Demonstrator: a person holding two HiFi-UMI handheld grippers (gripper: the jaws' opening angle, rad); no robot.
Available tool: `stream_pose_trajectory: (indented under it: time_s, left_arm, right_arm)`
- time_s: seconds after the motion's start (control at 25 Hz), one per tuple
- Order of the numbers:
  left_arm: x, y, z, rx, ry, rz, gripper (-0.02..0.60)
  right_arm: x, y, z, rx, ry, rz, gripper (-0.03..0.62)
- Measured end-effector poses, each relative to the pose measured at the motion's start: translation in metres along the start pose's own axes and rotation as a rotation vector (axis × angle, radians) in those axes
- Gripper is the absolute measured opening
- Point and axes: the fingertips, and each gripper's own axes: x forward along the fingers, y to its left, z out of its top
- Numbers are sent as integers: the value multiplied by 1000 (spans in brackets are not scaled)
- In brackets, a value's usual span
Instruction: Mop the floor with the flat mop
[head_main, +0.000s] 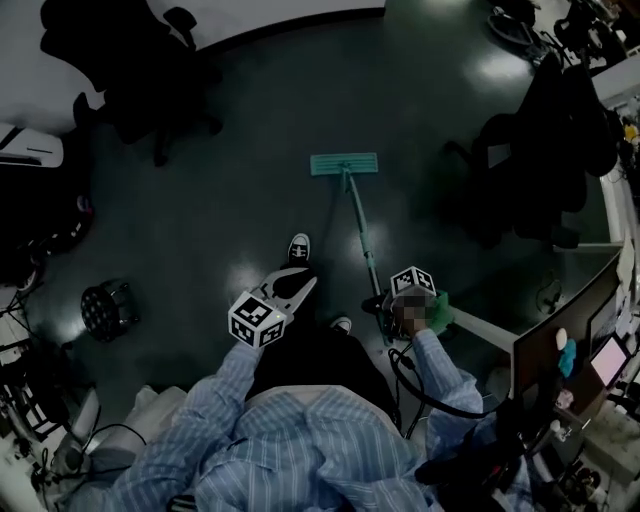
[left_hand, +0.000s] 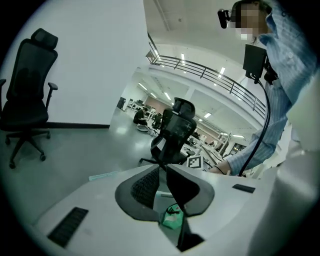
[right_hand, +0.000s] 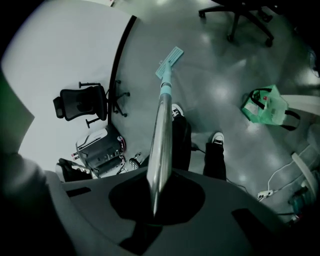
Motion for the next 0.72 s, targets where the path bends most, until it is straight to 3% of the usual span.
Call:
stream_pose_trajectory:
  time_s: [0.4, 0.72]
  left_arm:
    - [-31, -103, -54, 58, -19, -44, 43]
    - [-36, -165, -93, 81, -8, -97, 43]
  right_arm:
    - [-6, -105, -173, 21, 62, -1, 28]
    - [-35, -182, -260, -20, 136, -103, 26]
